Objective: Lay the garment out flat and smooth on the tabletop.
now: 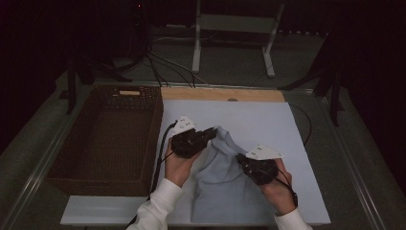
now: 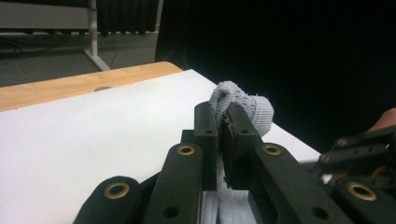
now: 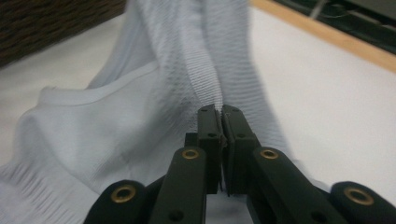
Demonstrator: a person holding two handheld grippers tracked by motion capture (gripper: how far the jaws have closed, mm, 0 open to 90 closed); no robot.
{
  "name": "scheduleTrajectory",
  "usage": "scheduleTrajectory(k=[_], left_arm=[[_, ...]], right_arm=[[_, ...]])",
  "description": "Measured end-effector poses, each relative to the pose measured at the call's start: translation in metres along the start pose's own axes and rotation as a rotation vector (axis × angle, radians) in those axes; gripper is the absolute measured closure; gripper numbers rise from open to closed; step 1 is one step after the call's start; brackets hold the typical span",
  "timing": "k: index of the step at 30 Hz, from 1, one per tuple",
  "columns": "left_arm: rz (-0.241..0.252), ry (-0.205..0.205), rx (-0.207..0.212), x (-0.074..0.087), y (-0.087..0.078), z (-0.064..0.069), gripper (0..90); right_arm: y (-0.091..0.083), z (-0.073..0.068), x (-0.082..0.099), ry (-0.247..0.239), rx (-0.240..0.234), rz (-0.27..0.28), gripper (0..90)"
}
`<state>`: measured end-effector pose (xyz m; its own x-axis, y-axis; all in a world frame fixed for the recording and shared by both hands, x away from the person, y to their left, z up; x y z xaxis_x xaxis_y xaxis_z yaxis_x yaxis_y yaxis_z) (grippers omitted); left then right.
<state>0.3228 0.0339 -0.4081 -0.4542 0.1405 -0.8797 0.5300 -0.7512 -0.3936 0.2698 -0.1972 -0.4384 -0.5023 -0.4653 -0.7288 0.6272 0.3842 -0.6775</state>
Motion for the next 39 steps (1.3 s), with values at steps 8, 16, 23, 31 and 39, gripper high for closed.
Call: scheduleTrajectory(k=[8, 16, 23, 31, 39], left_arm=[[0.002, -0.013, -0.014, -0.001, 0.005, -0.002, 85.9], [0.002, -0.037, -0.05, -0.001, 0.006, -0.012, 85.9], [-0.009, -0.042, -0.074, -0.001, 0.007, -0.019, 85.9], [-0.03, -0.047, -0.118, 0.0, 0.009, -0.03, 85.9], [-0.044, -0.082, -0.192, 0.001, 0.012, -0.046, 86.0]], right_arm=[[-0.009, 0.006, 0.002, 0.026, 0.053, 0.016, 86.7], [-0.007, 0.001, 0.003, 0.0, 0.044, 0.02, 62.9], [-0.007, 0.004, 0.007, 0.028, 0.036, 0.034, 43.5], [-0.012, 0.014, 0.013, 0.078, 0.075, 0.071, 27.3], [-0.016, 0.024, 0.019, 0.12, 0.096, 0.091, 25.9]])
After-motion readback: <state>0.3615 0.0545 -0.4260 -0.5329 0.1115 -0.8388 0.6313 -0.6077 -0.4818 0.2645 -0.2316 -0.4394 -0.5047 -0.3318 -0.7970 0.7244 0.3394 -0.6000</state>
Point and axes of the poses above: each handheld gripper's, and its own axes: y roughly forward along the jaws, x roughly out of its underside, z roughly to its right, the point moved 1 cm from there along y, roughly forward along the jaws, and after that the axes turned 5 degrees about -z, right-handed, at the moved point
